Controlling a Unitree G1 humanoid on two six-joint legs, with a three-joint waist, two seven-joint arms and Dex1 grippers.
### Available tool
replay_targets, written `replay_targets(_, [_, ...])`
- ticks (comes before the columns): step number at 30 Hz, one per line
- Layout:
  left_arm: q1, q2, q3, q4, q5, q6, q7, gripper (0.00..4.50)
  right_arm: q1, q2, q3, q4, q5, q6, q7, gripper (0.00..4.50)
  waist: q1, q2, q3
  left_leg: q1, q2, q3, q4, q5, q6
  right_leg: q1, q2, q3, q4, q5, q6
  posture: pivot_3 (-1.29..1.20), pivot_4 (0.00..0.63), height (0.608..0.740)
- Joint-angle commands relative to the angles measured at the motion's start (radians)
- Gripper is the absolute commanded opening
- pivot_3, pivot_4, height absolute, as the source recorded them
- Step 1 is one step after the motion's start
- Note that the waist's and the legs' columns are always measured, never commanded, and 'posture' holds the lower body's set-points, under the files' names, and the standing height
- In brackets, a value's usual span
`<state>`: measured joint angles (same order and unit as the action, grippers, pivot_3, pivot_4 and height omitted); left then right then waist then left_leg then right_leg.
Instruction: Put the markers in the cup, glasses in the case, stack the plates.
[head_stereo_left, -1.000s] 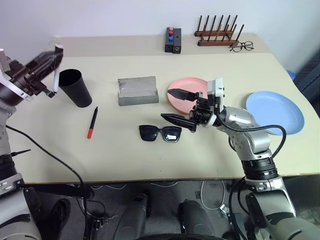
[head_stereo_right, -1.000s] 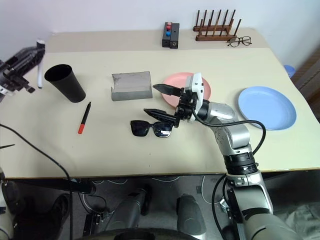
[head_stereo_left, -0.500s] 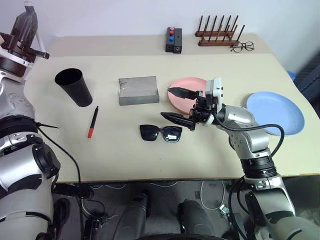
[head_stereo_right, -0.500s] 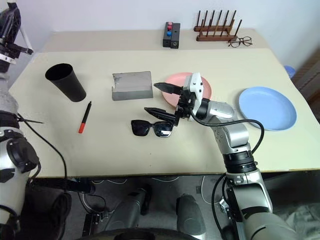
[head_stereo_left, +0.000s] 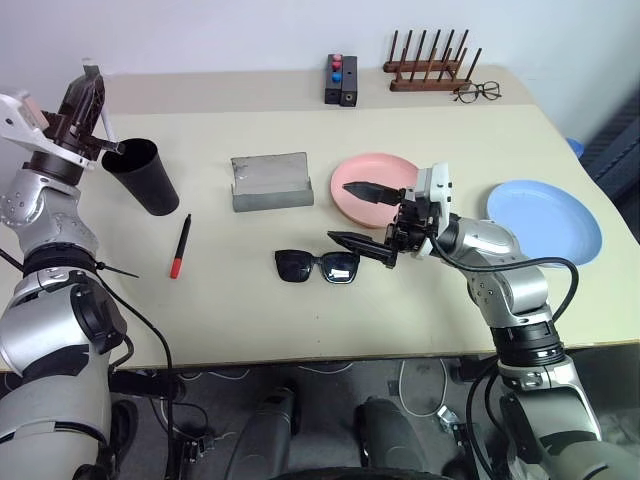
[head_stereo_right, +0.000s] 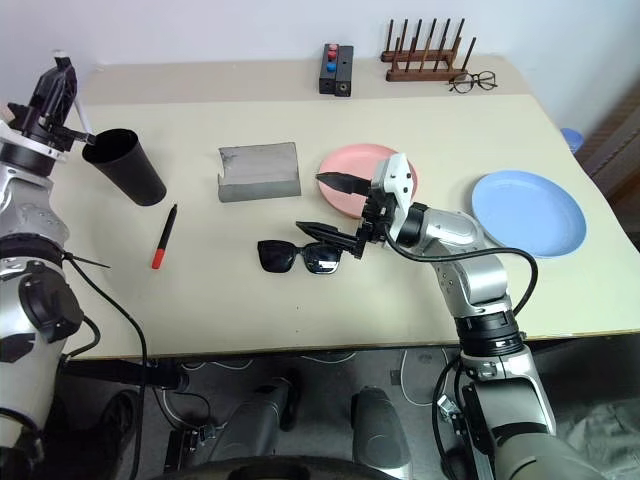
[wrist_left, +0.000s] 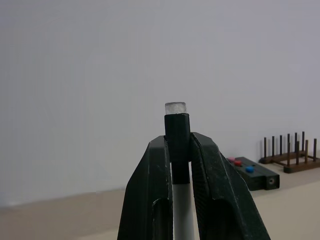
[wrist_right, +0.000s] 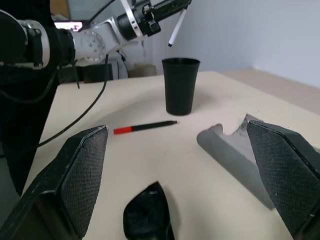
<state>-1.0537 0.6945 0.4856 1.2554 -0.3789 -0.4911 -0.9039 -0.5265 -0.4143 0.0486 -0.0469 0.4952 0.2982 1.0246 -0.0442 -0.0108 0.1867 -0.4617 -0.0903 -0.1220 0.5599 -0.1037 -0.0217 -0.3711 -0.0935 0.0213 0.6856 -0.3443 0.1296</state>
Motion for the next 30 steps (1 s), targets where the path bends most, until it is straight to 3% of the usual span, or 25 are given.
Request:
replay_targets(1, [0.005,0.008,0.008,0.0,0.008,-0.023,0.018,0.03,-0.005,-0.016,-0.015,-0.058,0.012,0.005,-0.004,4.5,0.0,0.0,0.0,0.0,0.0,0.0,0.0,0.0,0.0,0.0,0.0,0.0,0.0,0.0,0.0,0.0,0.15,0.74])
replay_targets(30, [0.062,-0.008,0.01,-0.002,0.019,-0.028,0.02,0.03,0.044,-0.044,-0.003,-0.142,0.001,0.04,-0.045,4.5,0.001,0.0,0.0,0.0,0.0,0.0,0.001,0.0,0.0,0.0,0.0,0.0,0.001,0.0,0.0,0.0,0.15,0.74])
